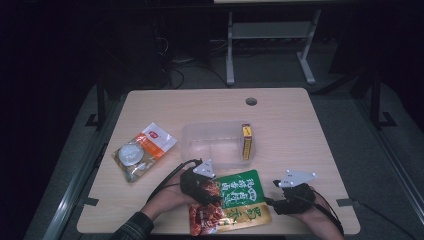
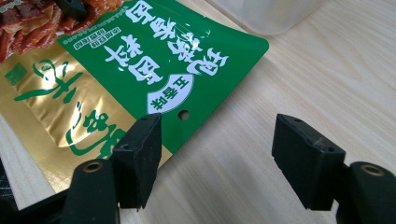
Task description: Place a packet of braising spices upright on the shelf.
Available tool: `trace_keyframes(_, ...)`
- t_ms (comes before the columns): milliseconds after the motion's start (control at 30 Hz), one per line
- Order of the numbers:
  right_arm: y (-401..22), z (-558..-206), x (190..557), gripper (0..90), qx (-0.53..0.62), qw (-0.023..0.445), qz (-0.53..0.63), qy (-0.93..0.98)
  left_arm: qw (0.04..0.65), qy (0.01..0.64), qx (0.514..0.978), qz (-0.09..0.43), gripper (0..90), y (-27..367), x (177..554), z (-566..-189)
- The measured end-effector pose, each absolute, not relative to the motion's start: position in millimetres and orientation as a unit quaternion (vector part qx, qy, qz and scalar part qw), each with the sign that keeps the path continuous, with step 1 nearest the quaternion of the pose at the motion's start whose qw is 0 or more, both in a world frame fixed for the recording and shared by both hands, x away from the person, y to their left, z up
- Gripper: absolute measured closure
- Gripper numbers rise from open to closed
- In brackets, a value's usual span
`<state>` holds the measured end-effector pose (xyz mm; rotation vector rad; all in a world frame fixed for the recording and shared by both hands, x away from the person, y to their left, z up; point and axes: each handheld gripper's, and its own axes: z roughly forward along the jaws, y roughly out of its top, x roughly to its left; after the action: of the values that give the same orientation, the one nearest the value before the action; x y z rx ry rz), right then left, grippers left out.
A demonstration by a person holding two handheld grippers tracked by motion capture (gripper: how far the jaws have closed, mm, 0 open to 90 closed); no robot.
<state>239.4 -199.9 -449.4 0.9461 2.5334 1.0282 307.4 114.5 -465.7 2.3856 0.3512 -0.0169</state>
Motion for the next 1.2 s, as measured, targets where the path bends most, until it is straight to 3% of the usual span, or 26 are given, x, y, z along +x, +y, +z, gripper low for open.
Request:
trace_keyframes(533, -200.8, -448.4, 238.8, 32.9, 0.323, 0.126, 0.356, 0.868, 0.36, 0.126, 0.924, 0.001, 15.0, 115.7, 306.5, -468.2)
trace_keyframes(733, -200.7, -448.1, 238.7, 32.9, 0.321, 0.126, 0.356, 0.868, 0.357, 0.127, 0.925, 0.003, 18.0, 115.7, 304.0, -467.1)
trace_keyframes(900, -200.8, -447.9, 238.8, 33.0, 0.32, 0.126, 0.357, 0.868, 0.35, 0.125, 0.928, 0.002, 25.2, 114.3, 300.0, -464.4)
trace_keyframes(1033, -200.8, -447.7, 238.6, 33.2, 0.321, 0.126, 0.359, 0.867, 0.345, 0.102, 0.933, 0.009, 47.5, 112.2, 293.3, -461.3)
trace_keyframes(1200, -200.7, -447.4, 238.6, 33.1, 0.321, 0.124, 0.36, 0.867, 0.336, 0.096, 0.937, 0.018, 60.9, 112.6, 293.4, -459.5)
